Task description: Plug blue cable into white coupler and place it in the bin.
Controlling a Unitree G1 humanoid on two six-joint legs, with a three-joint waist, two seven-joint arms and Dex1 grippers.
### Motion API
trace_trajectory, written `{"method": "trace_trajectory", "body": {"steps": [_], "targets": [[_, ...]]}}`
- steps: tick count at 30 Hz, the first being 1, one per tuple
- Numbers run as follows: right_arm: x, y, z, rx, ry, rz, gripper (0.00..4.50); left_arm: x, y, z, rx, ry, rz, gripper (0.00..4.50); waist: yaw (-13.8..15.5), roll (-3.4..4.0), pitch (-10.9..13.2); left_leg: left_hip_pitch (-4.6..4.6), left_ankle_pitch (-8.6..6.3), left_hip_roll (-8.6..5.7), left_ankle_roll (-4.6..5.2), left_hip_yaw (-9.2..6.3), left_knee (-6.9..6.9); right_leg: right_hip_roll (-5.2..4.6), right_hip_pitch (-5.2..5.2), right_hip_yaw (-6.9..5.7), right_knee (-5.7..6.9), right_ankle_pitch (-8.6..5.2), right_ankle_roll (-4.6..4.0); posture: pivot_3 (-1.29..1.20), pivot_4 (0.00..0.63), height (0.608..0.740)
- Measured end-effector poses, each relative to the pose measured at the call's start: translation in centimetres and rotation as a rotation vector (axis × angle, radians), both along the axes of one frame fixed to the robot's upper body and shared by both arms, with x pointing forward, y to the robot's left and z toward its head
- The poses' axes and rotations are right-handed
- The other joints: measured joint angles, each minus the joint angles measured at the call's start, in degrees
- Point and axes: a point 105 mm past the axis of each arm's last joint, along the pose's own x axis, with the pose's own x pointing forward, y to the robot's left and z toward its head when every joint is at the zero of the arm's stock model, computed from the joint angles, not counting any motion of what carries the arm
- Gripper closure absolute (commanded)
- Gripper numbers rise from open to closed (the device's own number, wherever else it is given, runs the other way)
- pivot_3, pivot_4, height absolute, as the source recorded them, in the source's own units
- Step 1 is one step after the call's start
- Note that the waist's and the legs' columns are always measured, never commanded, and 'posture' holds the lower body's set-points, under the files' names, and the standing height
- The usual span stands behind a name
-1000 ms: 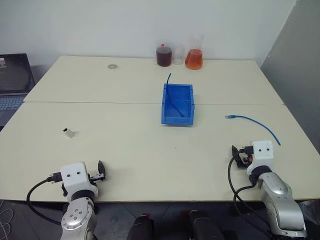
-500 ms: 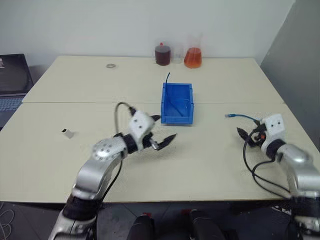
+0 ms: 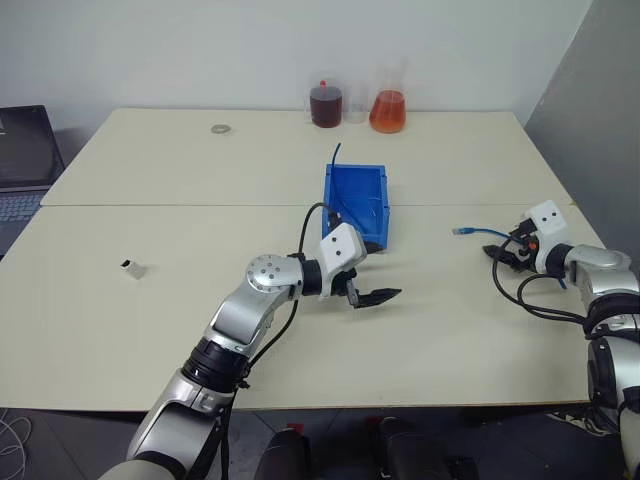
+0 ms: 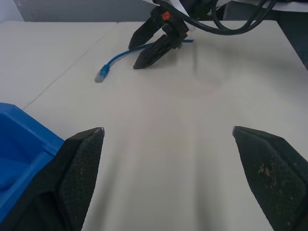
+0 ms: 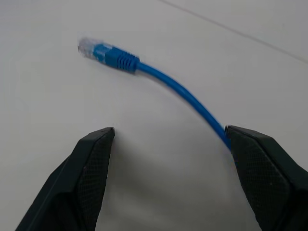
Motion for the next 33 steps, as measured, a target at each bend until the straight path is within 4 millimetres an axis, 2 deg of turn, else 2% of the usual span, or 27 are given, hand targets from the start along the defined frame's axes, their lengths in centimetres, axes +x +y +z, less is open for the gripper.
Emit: {"method": "trace_trajectory", "body": {"steps": [8,15,16,19,29,30,33], "targets": [[0.2,-1.8,0.0,0.026,0.018,-0.176,0.58,-0.7,0.3,-0.5,0.008,0.024,0.008,0.0,0.5,0.0,0.0,0.04,0.01,-0.03,0.0,0.04,0.13,0.01,0.06,0.08,0.02,0.07,0.13,0.0,0.15,0.74],[-0.3,-2.6,-0.2,0.052,0.055,-0.196,0.58,-1.0,0.3,-0.6,0.01,0.041,0.002,0.0,0.7,0.0,0.0,0.05,0.01,-0.03,0.0,0.08,0.12,0.01,0.06,0.12,0.01,0.07,0.13,0.0,0.15,0.74],[-0.5,-2.6,-0.2,0.063,0.064,-0.194,0.95,-1.0,0.2,-0.6,0.009,0.044,-0.003,0.0,0.7,0.0,0.0,0.05,0.01,-0.03,0.0,0.08,0.12,0.01,0.05,0.12,0.01,0.07,0.13,0.0,0.15,0.74],[-0.7,-2.3,-0.3,0.109,0.092,-0.18,1.55,-1.1,0.1,-0.4,0.008,0.046,-0.02,0.0,0.6,0.0,0.0,0.06,0.01,-0.02,0.0,0.09,0.12,0.03,0.06,0.12,0.01,0.07,0.13,0.0,0.15,0.74],[-1.1,-2.5,-0.3,0.083,0.122,-0.152,4.32,-0.9,0.2,-0.1,0.02,0.044,-0.022,0.0,0.5,0.0,0.0,0.1,0.01,0.01,0.0,0.1,0.11,0.07,0.06,0.15,0.02,0.07,0.13,0.0,0.15,0.74],[-1.1,-2.6,-0.4,0.082,0.124,-0.152,4.49,-0.9,0.3,-0.1,0.021,0.044,-0.022,0.0,0.5,0.0,0.0,0.11,0.01,0.01,0.0,0.11,0.11,0.07,0.06,0.16,0.03,0.07,0.13,0.0,0.15,0.74],[-1.1,-2.6,-0.4,0.068,0.127,-0.146,4.49,-0.9,0.3,-0.1,0.023,0.046,-0.025,0.0,0.5,0.0,0.0,0.11,0.01,0.01,0.0,0.12,0.11,0.08,0.06,0.17,0.03,0.07,0.13,0.0,0.15,0.74]]}}
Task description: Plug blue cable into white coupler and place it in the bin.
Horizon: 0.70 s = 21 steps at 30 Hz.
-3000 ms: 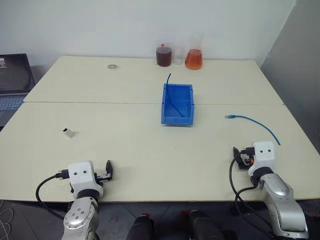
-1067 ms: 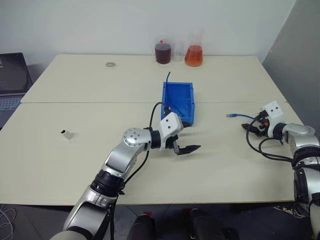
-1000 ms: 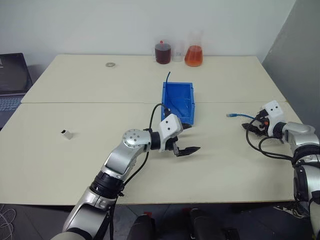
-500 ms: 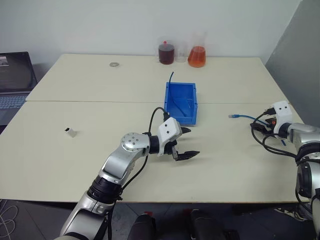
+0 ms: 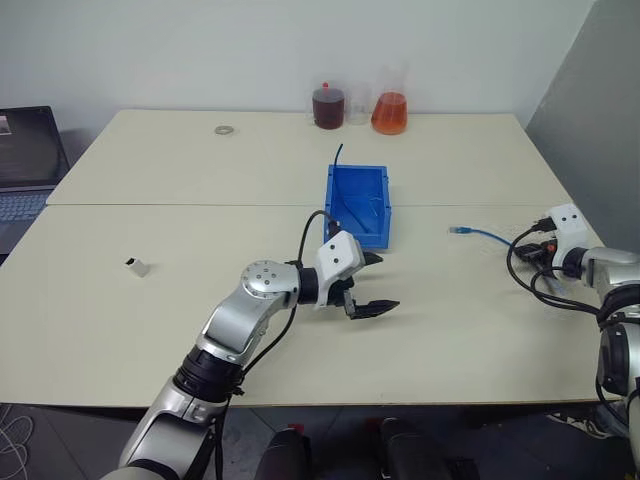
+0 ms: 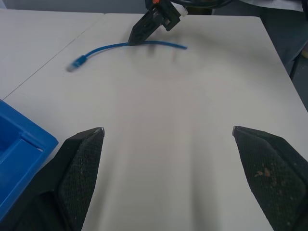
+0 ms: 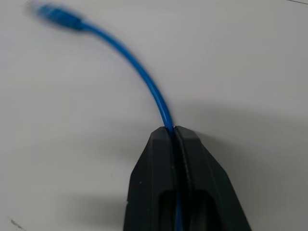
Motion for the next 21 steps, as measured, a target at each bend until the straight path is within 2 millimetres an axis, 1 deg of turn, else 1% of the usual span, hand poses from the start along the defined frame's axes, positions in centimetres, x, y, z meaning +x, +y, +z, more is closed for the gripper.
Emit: {"method": "trace_trajectory", "body": {"steps": [6,10,13,14,16,17,18,19,21], "targets": [[-0.3,0.1,0.0,0.013,0.009,0.029,4.49,0.3,0.4,-0.2,0.01,0.006,0.021,0.0,0.0,0.0,0.0,0.02,0.0,0.0,0.0,0.01,-0.01,0.01,0.0,0.02,0.01,0.0,0.0,0.0,0.15,0.74],[-1.1,0.1,-0.1,0.005,0.018,0.113,4.49,0.2,2.3,-0.4,0.027,0.01,0.076,0.0,0.0,0.01,0.0,0.02,0.0,0.02,0.0,0.01,-0.03,0.01,0.0,0.03,0.01,0.0,0.0,0.0,0.15,0.74],[-2.1,0.6,-0.1,-0.025,0.026,0.246,4.49,0.1,4.4,0.0,0.032,-0.01,0.145,0.0,0.0,0.0,0.0,0.02,0.0,0.03,0.0,0.01,-0.02,0.0,0.0,0.02,0.01,0.0,0.0,0.0,0.15,0.74],[-2.6,1.3,-0.1,-0.036,0.034,0.328,4.49,-0.1,5.3,0.4,0.032,-0.031,0.173,0.0,-0.1,0.0,0.0,0.02,-0.01,0.06,0.0,0.0,-0.01,0.01,0.0,0.02,0.01,-0.01,0.01,0.0,0.15,0.74],[-3.6,2.9,0.0,-0.003,0.041,0.45,4.49,-0.4,7.1,1.1,0.037,-0.06,0.23,0.0,-0.2,0.03,0.0,0.03,0.0,0.07,0.0,0.0,-0.03,0.01,-0.04,0.05,0.07,-0.01,0.01,0.0,0.15,0.74],[-4.2,4.1,0.3,0.03,0.044,0.522,4.49,-0.6,8.2,1.3,0.046,-0.075,0.267,0.0,-0.3,0.03,0.0,0.05,0.0,0.08,0.0,-0.02,-0.03,0.0,-0.04,0.06,0.13,-0.01,0.01,0.0,0.15,0.74],[-4.7,5.4,0.8,0.079,0.041,0.566,4.49,-0.8,9.4,1.6,0.053,-0.094,0.321,0.0,-0.3,0.08,0.0,0.06,0.0,0.08,0.0,-0.02,-0.02,-0.01,-0.05,0.08,0.16,-0.01,0.01,0.0,0.15,0.74],[-4.9,6.3,1.4,0.108,0.032,0.587,4.49,-0.9,10.1,1.7,0.054,-0.1,0.356,0.0,-0.4,0.09,0.0,0.09,0.0,0.1,0.0,-0.04,-0.01,-0.02,-0.05,0.13,0.2,-0.01,0.01,0.0,0.15,0.74],[-5.2,8.8,3.1,0.171,-0.007,0.645,4.49,-1.3,11.4,1.9,0.033,-0.093,0.444,0.0,-0.4,0.09,0.0,0.11,0.0,0.07,0.0,-0.06,0.02,-0.02,-0.05,0.16,0.23,-0.06,0.11,0.0,0.15,0.74]]}}
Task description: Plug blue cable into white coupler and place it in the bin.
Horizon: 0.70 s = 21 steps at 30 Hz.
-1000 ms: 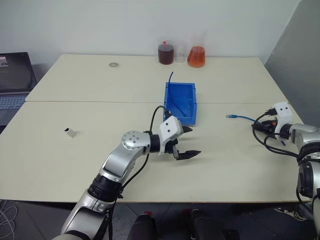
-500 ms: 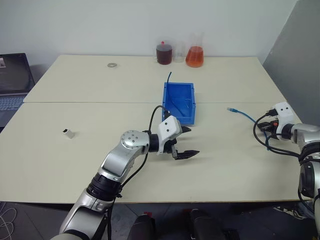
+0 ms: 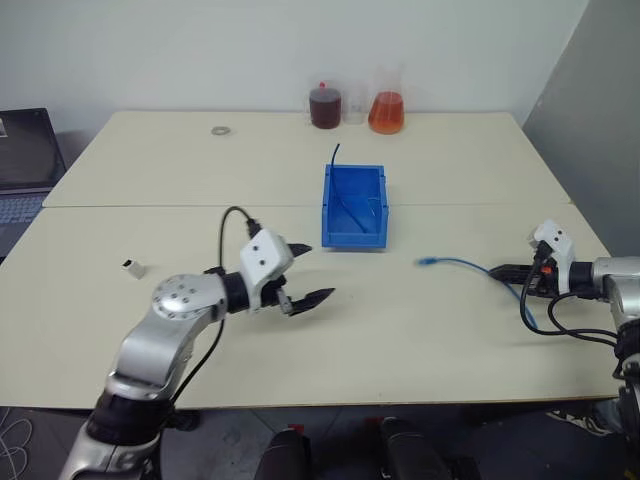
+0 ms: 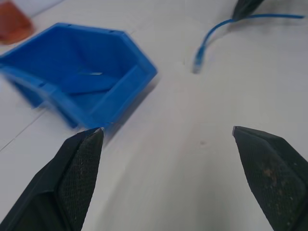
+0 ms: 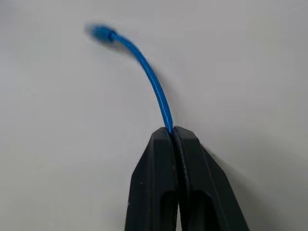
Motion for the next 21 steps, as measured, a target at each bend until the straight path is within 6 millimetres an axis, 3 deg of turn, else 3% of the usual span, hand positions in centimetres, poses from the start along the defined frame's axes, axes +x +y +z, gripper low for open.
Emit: {"method": "trace_trajectory", "body": {"steps": [1,4,5,7,9,13,16,20,21], "targets": [[-0.6,1.9,1.0,0.031,-0.021,0.058,4.49,-0.6,0.8,0.1,-0.046,0.014,0.055,0.0,0.0,0.0,0.0,-0.01,0.0,0.04,0.0,-0.01,0.0,0.01,0.0,-0.04,-0.01,-0.1,0.17,0.0,0.15,0.74],[-2.6,6.5,1.3,0.094,-0.007,0.2,4.49,-2.7,1.7,-1.1,-0.122,0.102,0.145,0.0,0.2,-0.01,0.0,-0.01,0.0,0.04,0.0,0.0,0.02,0.01,0.02,-0.1,-0.01,-0.13,0.21,0.0,0.15,0.74],[-2.7,7.0,1.2,0.096,-0.003,0.209,4.49,-3.0,1.9,-1.2,-0.127,0.111,0.155,0.0,0.2,-0.03,0.0,-0.03,0.0,0.01,0.0,0.01,0.03,0.02,0.01,-0.1,-0.02,-0.13,0.21,0.0,0.15,0.74],[-2.6,10.0,0.8,0.118,-0.028,0.241,4.49,-4.8,2.5,-2.0,-0.186,0.153,0.24,0.0,0.1,-0.1,0.0,0.04,-0.01,0.11,0.0,0.01,0.03,0.02,0.01,-0.01,-0.03,-0.13,0.21,0.0,0.15,0.74],[-2.4,13.8,-0.3,0.135,-0.028,0.29,4.49,-7.2,2.7,-3.8,-0.215,0.227,0.312,0.0,-0.3,-0.13,0.0,0.05,0.0,0.07,-0.01,0.05,0.02,0.04,-0.02,0.12,-0.01,-0.12,0.22,0.0,0.15,0.74],[-1.4,18.6,-2.3,0.032,-0.099,0.364,4.49,-10.8,3.9,-6.8,-0.231,0.32,0.474,0.0,-0.5,-0.15,0.0,0.06,0.0,0.03,-0.01,0.14,0.02,0.03,-0.05,0.17,0.0,-0.12,0.21,0.0,0.15,0.74],[-0.6,20.6,-4.4,-0.043,-0.127,0.375,4.49,-12.5,4.3,-8.3,-0.223,0.342,0.557,0.0,-0.1,-0.23,-0.1,0.05,0.0,-0.01,-0.01,0.16,0.02,0.01,-0.06,0.22,-0.05,-0.3,-0.11,0.0,0.15,0.74],[-0.3,21.4,-5.5,-0.072,-0.146,0.398,4.49,-12.1,4.7,-8.2,-0.238,0.255,0.645,0.0,0.4,-0.25,-0.1,0.07,0.0,-0.01,0.0,0.28,0.05,0.04,-0.07,0.23,-0.03,-0.29,-0.09,0.0,0.15,0.74],[-0.3,21.4,-5.5,-0.073,-0.149,0.401,4.27,-12.1,4.7,-8.2,-0.234,0.25,0.648,0.0,0.4,-0.27,-0.1,0.07,0.0,0.01,0.0,0.27,0.04,0.06,-0.07,0.21,-0.03,-0.29,-0.09,0.0,0.15,0.74]]}}
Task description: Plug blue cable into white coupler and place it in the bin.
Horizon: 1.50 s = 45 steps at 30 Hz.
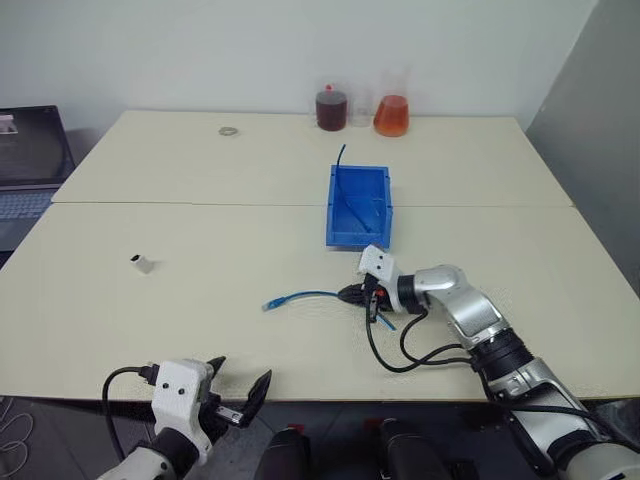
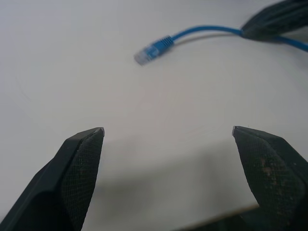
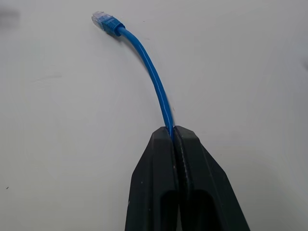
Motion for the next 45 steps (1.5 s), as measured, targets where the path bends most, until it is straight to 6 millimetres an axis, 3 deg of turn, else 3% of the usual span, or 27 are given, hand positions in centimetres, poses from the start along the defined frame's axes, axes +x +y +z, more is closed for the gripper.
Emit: {"method": "trace_trajectory", "body": {"steps": [12,14,18,20,25,29,33,41,45], "targets": [[-0.5,-1.4,0.1,0.021,0.061,0.0,1.59,0.9,0.7,-0.9,0.017,-0.011,-0.003,0.0,0.0,-0.01,0.0,-0.04,0.0,0.02,0.0,-0.07,-0.02,0.05,-0.03,-0.07,0.02,-0.01,-0.01,0.0,0.15,0.74],[-0.7,-2.2,0.2,0.036,0.084,-0.033,1.04,1.4,1.5,-0.8,0.036,-0.015,-0.015,0.0,0.0,-0.01,0.0,-0.09,0.0,0.03,0.0,-0.05,-0.03,0.05,-0.1,-0.06,0.03,0.0,0.0,0.0,0.15,0.74],[-1.5,-4.8,2.3,0.129,0.118,-0.107,0.02,4.3,5.2,0.9,0.164,-0.043,-0.102,0.0,0.4,0.03,0.0,-0.19,0.0,0.09,0.0,-0.26,-0.02,0.1,-0.17,-0.38,0.14,0.01,0.02,0.0,0.15,0.74],[-2.0,-5.3,3.9,0.199,0.141,-0.121,0.02,5.7,5.4,2.3,0.184,-0.082,-0.167,0.0,0.2,0.04,0.0,-0.17,0.0,0.06,0.0,-0.22,-0.03,0.07,-0.13,-0.34,0.13,0.07,0.12,0.0,0.15,0.74],[-5.5,-6.2,7.1,0.329,0.257,-0.061,0.02,9.6,2.3,4.4,0.191,-0.107,-0.498,0.0,0.2,0.03,0.0,-0.24,0.0,0.06,0.0,-0.25,-0.06,0.07,-0.12,-0.41,0.03,0.12,0.2,0.0,0.15,0.74],[-6.4,-6.9,6.6,0.315,0.299,-0.077,0.02,10.5,1.4,3.0,0.197,-0.046,-0.655,0.0,-0.5,0.05,0.0,-0.2,-0.01,0.06,0.01,-0.13,-0.13,0.09,-0.19,-0.26,0.05,0.09,0.16,0.0,0.15,0.74],[-6.2,-7.0,6.8,0.319,0.286,-0.118,0.02,10.5,2.8,0.2,0.261,0.05,-0.755,0.0,-0.9,0.05,0.0,-0.29,-0.01,0.16,0.01,-0.14,-0.16,0.24,-0.33,-0.19,0.07,0.09,0.15,0.0,0.15,0.74],[-6.2,-8.0,6.2,0.32,0.282,-0.199,0.02,11.2,3.6,0.2,0.294,0.035,-0.821,0.0,-0.6,0.04,0.0,-0.32,-0.01,0.13,0.01,-0.1,-0.13,0.17,-0.32,-0.18,0.07,0.1,0.18,0.0,0.15,0.74],[-6.2,-8.1,6.2,0.324,0.281,-0.208,0.0,11.7,3.0,0.2,0.286,0.024,-0.835,0.63,-0.3,0.04,0.0,-0.31,0.0,0.11,0.01,-0.09,-0.09,0.17,-0.31,-0.15,0.09,0.15,0.27,0.0,0.15,0.74]]}}
